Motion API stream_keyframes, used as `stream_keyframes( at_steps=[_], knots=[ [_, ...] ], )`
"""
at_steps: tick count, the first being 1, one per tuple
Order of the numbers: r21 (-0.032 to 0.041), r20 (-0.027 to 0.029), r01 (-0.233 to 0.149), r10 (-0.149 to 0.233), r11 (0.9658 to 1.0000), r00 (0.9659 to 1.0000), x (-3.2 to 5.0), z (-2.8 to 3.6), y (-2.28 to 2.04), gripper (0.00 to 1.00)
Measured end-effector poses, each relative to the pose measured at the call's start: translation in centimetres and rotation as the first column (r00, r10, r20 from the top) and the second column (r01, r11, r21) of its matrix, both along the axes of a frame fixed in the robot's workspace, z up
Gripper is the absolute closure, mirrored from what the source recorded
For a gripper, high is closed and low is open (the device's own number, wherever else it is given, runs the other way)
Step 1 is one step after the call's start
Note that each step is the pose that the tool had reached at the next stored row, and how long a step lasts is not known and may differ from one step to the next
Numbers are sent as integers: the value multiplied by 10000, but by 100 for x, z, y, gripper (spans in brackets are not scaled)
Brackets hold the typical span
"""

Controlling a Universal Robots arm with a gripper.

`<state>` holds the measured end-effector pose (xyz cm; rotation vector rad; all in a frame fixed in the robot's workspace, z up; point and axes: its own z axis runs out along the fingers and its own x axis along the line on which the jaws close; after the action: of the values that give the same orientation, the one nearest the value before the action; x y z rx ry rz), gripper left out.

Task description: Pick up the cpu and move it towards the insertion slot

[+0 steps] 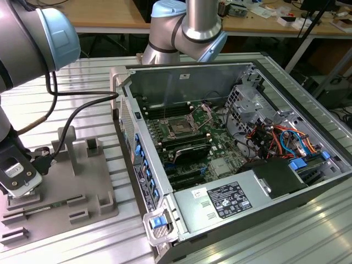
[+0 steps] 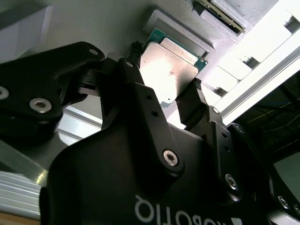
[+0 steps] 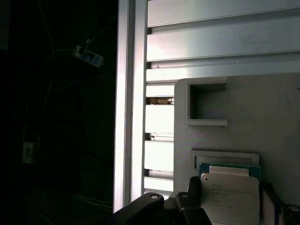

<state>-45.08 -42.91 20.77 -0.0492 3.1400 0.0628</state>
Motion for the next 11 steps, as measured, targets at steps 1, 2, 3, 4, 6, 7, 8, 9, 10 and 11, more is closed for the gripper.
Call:
stream_keyframes(
  at_steps=[1,2,3,4,6,7,8,9,10,11],
  knots=[
    [0,0,0,0,10000,10000,0,1,0,45],
    [-2,-3,0,0,10000,10000,-1,8,0,45],
    [-3,-5,0,0,10000,10000,-1,16,0,45],
    [-1,-2,0,0,10000,10000,0,26,0,45],
    [-1,-2,0,0,10000,10000,0,56,0,45],
    [0,0,0,0,10000,10000,0,70,0,45],
    [0,1,0,0,10000,10000,0,98,0,45],
    [0,0,0,0,10000,10000,0,122,0,45],
    [-1,-1,0,0,10000,10000,0,158,0,45],
    [0,0,0,0,10000,10000,0,190,0,45]
  ],
)
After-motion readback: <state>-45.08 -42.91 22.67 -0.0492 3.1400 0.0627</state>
